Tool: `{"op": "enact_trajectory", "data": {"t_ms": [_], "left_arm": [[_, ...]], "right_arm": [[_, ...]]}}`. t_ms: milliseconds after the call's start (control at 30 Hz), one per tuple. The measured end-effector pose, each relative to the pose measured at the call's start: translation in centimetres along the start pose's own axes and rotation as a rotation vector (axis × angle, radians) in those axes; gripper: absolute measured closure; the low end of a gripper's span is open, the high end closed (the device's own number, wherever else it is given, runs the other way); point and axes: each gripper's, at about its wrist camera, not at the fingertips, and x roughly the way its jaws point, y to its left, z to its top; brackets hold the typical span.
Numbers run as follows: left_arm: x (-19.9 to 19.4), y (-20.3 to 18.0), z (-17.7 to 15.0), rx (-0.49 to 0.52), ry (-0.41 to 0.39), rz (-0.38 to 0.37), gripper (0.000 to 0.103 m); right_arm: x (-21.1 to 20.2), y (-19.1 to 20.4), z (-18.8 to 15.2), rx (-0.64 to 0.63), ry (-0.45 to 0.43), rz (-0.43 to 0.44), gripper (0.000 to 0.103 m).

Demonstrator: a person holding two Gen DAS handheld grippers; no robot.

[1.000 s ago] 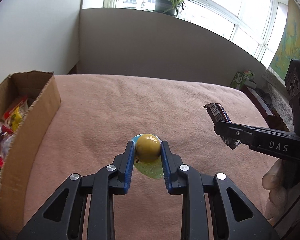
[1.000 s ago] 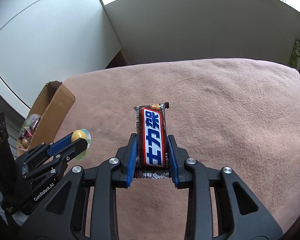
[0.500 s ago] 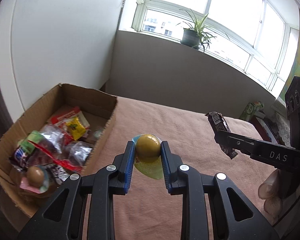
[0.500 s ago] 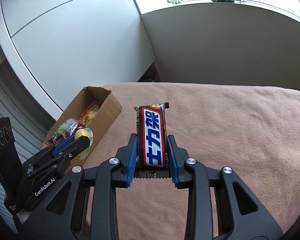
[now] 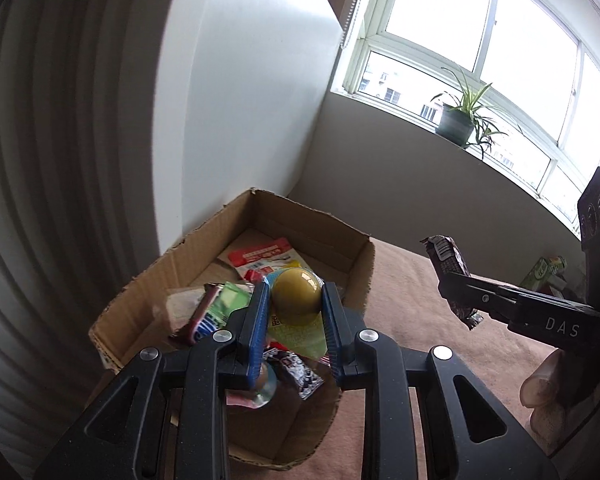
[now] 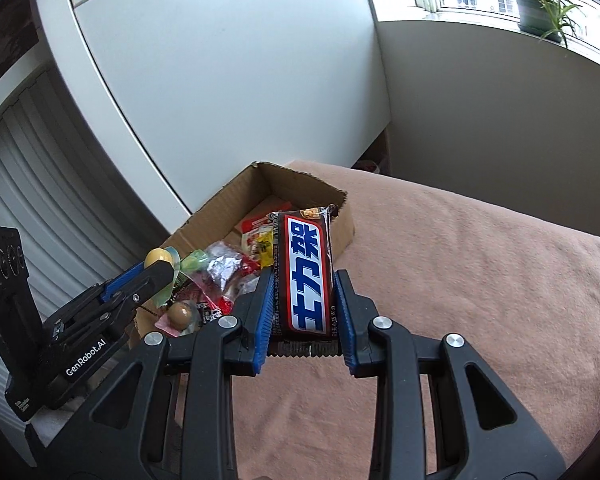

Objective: Organize snacks
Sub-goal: 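Carry the ball candy and Snickers bar into the box and open both grippers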

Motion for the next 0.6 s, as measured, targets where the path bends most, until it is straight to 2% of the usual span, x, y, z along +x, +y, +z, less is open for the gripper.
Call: {"op": "enact_trajectory", "data": {"t_ms": [300,600], "left_arm": [[0.9,1.9,0.0,-0.034,0.009,0.044,0.079],[0.9,2.5,0.2,-0.03,0.012,0.069,0.078]], "right_arm": [[4.0,2.2,1.2,-0.003,0.064,0.059,0.073],[6.7,3.6,2.3,-0.023,0.092,0.062,0.073]]}}
